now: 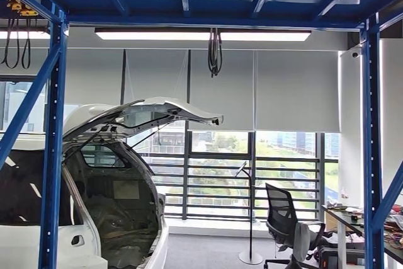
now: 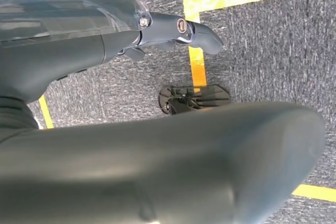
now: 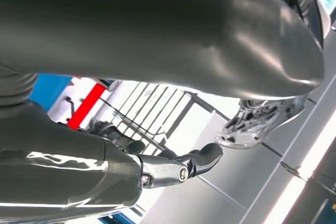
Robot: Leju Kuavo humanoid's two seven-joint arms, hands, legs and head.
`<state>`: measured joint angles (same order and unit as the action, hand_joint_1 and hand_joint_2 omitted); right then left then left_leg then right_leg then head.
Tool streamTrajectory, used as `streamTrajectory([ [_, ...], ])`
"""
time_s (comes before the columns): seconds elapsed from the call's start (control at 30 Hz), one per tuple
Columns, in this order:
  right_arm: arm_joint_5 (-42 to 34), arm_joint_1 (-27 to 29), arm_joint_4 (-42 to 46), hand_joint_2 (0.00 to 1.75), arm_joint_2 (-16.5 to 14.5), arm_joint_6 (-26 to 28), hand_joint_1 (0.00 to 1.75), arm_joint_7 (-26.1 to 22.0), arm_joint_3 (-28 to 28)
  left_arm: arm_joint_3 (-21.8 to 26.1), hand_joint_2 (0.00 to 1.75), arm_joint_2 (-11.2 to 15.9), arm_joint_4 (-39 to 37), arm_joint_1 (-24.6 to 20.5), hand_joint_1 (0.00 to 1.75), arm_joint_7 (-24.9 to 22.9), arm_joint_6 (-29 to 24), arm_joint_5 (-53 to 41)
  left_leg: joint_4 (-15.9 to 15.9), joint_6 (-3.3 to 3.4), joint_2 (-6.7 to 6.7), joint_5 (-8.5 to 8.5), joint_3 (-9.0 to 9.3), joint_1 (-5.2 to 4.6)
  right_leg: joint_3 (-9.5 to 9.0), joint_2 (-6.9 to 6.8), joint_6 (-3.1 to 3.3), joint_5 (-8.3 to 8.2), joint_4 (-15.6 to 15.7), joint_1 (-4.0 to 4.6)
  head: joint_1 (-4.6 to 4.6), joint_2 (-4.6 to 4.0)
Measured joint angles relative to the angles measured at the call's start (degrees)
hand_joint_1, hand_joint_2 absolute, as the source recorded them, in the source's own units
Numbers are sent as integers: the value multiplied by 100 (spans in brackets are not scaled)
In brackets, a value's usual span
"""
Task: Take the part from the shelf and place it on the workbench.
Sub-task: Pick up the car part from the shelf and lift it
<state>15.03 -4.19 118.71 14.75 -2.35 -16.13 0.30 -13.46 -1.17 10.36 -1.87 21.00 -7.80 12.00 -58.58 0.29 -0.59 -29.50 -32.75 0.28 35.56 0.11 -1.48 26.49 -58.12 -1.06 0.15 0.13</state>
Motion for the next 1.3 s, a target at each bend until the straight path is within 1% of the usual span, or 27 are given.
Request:
streamTrajectory([
  [0.07,121,89,-44,175,20,13,0,71,-64,0,0,-1,0,-1,0,5,0,0,-1,4,-2,-3,1,-1,0,-1,-16,7,2,0,0,0],
  [0.1,355,168,-76,175,24,105,0,136,-106,0,0,-1,0,2,0,9,-3,0,-2,7,-3,-5,1,0,-1,-2,-24,10,2,0,0,0],
  [0.13,759,269,-116,175,14,282,0,225,-153,0,0,-1,0,6,0,13,-8,-1,-2,10,-5,-7,0,1,-1,-3,-30,12,3,0,0,0],
  [0.2,2074,497,-223,175,-90,886,0,467,-255,0,0,-1,0,16,0,15,-24,-18,-1,11,-7,-9,0,5,0,-3,-35,14,2,3,0,0],
  [0.27,3519,713,-353,175,-283,1533,0,782,-343,-8,0,-1,0,16,0,9,-34,-71,1,11,-6,-10,1,11,2,-2,-35,15,2,9,0,0],
  [0.33,4549,897,-505,175,-482,1961,0,1082,-419,-32,0,-1,0,9,0,-4,-35,-132,2,11,-5,-10,2,20,2,-1,-35,15,2,16,0,0],
  [0.43,5285,1067,-700,175,-686,2216,0,1365,-532,-75,0,-1,0,6,0,-18,-31,-199,3,10,-5,-10,3,27,3,1,-34,15,1,21,0,0],
  [0.53,6158,1136,-920,175,-832,2385,0,1714,-707,-151,0,1,0,-3,0,-17,-10,-297,3,10,-4,-9,6,27,0,3,-34,15,1,22,0,0],
  [0.6,6590,1148,-1098,175,-907,2489,0,1891,-831,-208,0,2,0,-8,0,-17,1,-362,3,10,-4,-8,6,26,-3,3,-34,15,0,21,0,0],
  [0.73,6916,1092,-1396,175,-995,2557,0,2038,-996,-305,0,7,0,-29,0,-17,11,-427,3,10,-4,-8,7,24,-5,3,-34,15,0,19,0,0],
  [0.97,6956,1018,-1613,175,-1067,2554,0,2070,-1090,-374,0,19,0,-39,0,-17,11,-439,3,10,-4,-8,5,24,-3,3,-34,15,0,19,0,0],
  [1.03,6937,935,-1682,175,-1078,2440,0,2049,-1088,-402,0,26,0,-41,0,-16,-9,-508,3,10,-3,-8,2,25,-3,5,-34,14,-1,19,0,0],
  [1.1,6905,627,-1908,175,-1079,2231,0,2024,-1079,-457,0,53,0,-56,0,-16,-13,-610,4,9,10,-8,3,26,-1,17,-33,9,-2,19,0,0],
  [1.2,6745,-165,-2562,175,-1025,1974,0,1990,-1065,-553,0,120,0,-133,0,-46,18,-712,3,9,22,5,11,23,-1,28,-37,-5,-2,19,0,0],
  [1.3,6481,-901,-3254,175,-925,1758,0,1858,-1040,-626,0,189,0,-201,0,-99,20,-776,2,15,14,20,11,20,-3,21,-40,-15,-2,17,0,0],
])
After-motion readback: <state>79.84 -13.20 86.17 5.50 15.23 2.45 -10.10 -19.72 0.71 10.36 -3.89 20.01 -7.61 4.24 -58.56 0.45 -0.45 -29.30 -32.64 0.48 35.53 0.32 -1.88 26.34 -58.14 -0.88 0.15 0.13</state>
